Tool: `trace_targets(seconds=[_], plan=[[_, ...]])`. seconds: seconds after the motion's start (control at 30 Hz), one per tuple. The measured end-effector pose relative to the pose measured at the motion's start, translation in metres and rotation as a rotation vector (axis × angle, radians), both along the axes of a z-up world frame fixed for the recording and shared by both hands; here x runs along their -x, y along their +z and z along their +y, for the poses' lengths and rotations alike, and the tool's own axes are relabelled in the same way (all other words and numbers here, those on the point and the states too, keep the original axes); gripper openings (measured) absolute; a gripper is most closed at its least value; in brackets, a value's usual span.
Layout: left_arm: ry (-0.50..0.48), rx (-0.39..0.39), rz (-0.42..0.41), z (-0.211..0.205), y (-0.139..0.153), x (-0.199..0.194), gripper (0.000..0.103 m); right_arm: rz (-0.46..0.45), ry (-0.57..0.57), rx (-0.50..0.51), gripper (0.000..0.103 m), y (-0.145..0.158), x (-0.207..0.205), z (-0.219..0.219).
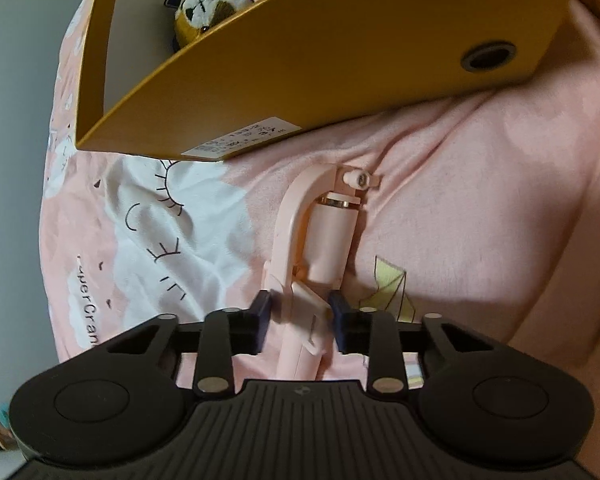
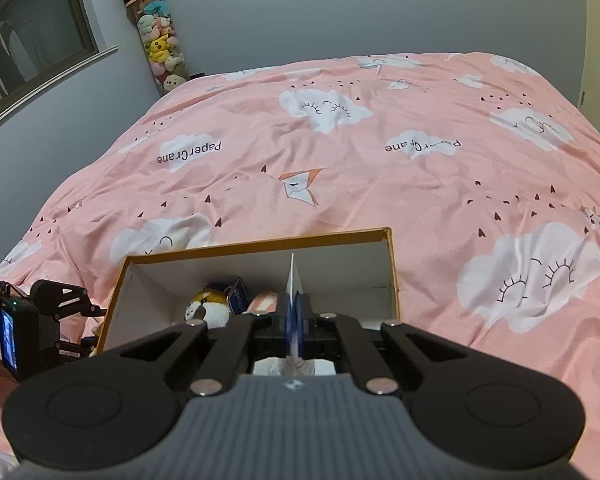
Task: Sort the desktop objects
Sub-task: 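Grasp the pink selfie stick with the left gripper while the right lifts the Vaseline tube, then carry the selfie stick and Vaseline tube over the orange box with both grippers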
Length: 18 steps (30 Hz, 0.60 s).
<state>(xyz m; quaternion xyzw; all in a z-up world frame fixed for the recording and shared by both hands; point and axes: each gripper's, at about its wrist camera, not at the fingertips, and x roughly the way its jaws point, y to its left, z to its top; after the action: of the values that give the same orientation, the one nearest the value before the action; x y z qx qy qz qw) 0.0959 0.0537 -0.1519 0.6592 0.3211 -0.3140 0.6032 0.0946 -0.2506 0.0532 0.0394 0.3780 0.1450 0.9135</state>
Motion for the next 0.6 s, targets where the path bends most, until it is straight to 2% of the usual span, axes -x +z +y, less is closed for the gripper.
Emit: trace_targets(seconds=[0.1, 0.13, 0.17, 0.27, 0.4, 0.6], plan=[[0.006, -0.007, -0.027, 0.0, 0.002, -0.002, 0.018, -0.004, 0.001, -0.009, 0.002, 0.0, 0.0, 0.0], [0.004, -0.001, -0.051, -0.001, 0.002, -0.003, 0.011, -0.007, 0.002, -0.013, 0.002, 0.0, 0.001, 0.001], [0.005, -0.001, -0.072, -0.002, 0.003, -0.003, 0.01, -0.01, 0.004, -0.014, 0.002, 0.001, 0.002, 0.001], [0.02, 0.006, -0.094, -0.003, 0.008, 0.0, 0.007, -0.024, 0.005, -0.012, 0.002, 0.004, 0.006, 0.002], [-0.03, -0.006, -0.16, 0.002, 0.018, 0.02, 0.007, -0.04, 0.003, -0.014, 0.002, 0.008, 0.012, 0.001], [-0.084, -0.007, -0.216, 0.003, 0.056, 0.049, 0.007, -0.07, 0.04, -0.017, 0.002, 0.018, 0.022, 0.006]])
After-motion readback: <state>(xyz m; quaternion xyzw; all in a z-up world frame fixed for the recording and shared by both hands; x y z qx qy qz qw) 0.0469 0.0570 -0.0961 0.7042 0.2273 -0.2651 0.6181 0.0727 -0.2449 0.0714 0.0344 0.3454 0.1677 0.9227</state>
